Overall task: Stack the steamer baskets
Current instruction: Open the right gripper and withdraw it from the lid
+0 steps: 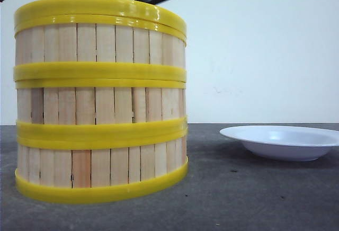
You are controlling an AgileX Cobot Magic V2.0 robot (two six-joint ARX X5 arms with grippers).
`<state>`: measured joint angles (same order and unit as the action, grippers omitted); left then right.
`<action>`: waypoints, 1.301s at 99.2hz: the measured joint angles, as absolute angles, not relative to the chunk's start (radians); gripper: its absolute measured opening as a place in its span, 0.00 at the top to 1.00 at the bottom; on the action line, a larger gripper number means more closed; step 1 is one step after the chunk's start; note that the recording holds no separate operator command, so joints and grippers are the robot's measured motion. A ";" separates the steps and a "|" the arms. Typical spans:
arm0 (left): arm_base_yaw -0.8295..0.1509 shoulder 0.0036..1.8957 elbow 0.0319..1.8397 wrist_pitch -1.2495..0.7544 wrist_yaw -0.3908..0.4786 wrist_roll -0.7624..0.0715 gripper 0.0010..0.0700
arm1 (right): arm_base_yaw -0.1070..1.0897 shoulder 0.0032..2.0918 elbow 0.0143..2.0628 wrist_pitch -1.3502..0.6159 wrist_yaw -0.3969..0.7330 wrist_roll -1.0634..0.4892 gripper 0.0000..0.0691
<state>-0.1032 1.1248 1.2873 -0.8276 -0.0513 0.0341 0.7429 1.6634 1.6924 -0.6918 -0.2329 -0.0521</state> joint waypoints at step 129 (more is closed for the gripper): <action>-0.103 0.765 0.899 -0.794 -0.020 -0.043 0.88 | 0.072 0.857 0.848 -0.822 -0.131 0.057 0.70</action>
